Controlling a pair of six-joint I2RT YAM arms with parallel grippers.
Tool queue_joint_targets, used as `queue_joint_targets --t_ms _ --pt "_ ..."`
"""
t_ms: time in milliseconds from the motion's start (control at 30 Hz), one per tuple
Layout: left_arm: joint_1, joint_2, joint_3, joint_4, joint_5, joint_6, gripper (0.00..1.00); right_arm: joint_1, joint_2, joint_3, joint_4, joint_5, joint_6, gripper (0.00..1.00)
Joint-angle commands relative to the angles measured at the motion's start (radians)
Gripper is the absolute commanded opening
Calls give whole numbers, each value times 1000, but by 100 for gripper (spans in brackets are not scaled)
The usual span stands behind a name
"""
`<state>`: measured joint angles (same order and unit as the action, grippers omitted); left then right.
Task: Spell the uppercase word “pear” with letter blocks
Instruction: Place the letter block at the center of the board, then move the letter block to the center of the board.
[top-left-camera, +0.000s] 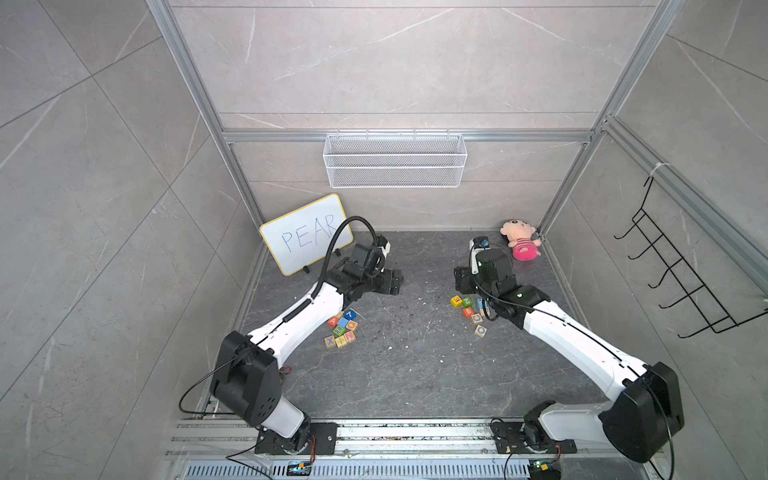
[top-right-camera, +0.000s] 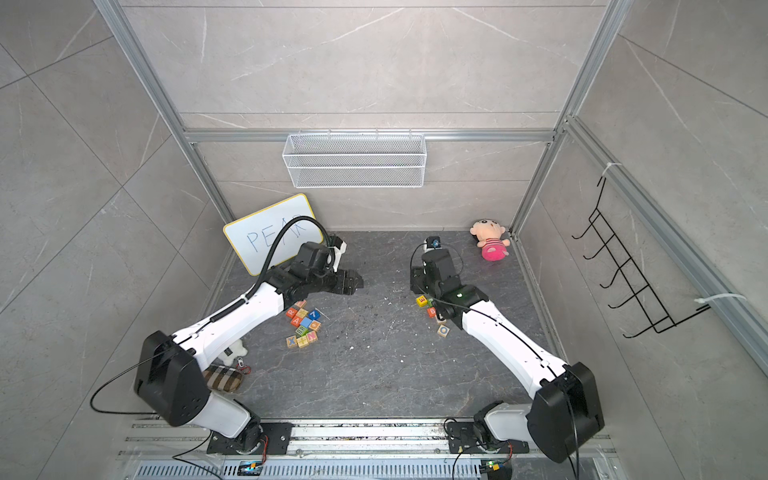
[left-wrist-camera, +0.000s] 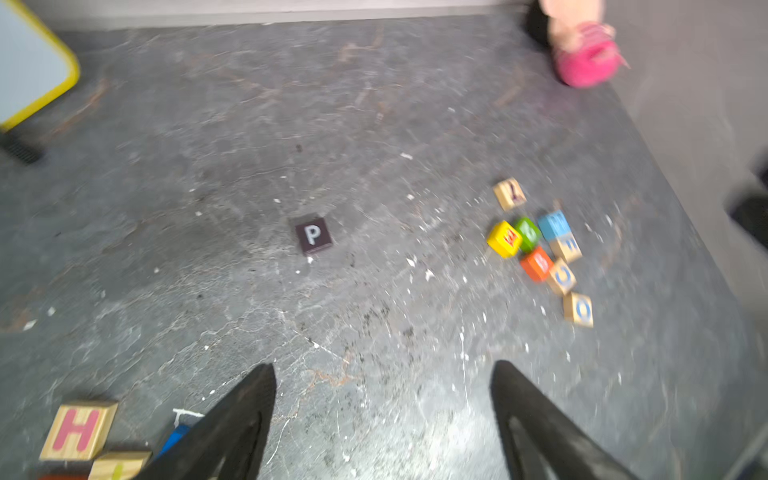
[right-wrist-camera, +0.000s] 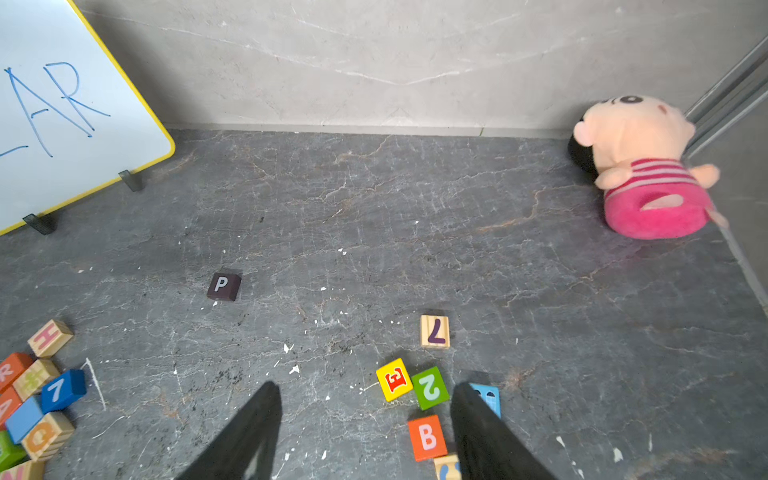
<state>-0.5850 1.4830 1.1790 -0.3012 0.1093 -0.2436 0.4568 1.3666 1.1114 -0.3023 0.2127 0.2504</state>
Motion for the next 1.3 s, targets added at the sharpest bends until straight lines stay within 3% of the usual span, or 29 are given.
queue_joint_targets --t_ms 0,133,267,400,633,1267 --pt "-4 -87 -59 214 173 116 90 -32 65 81 -181 -135 -16 63" --pt "-5 -93 -101 251 247 128 96 -94 153 141 -279 -222 -33 58" --pt "-4 -22 -42 161 97 95 97 -115 238 202 -360 -240 -72 57" --pt "-6 32 -10 163 134 110 98 -122 345 271 -437 -266 -123 60" --pt "-7 109 37 117 189 152 100 -144 426 294 -412 -281 -139 62" --pt "-90 237 110 74 184 200 100 -159 638 379 -450 -284 -211 63"
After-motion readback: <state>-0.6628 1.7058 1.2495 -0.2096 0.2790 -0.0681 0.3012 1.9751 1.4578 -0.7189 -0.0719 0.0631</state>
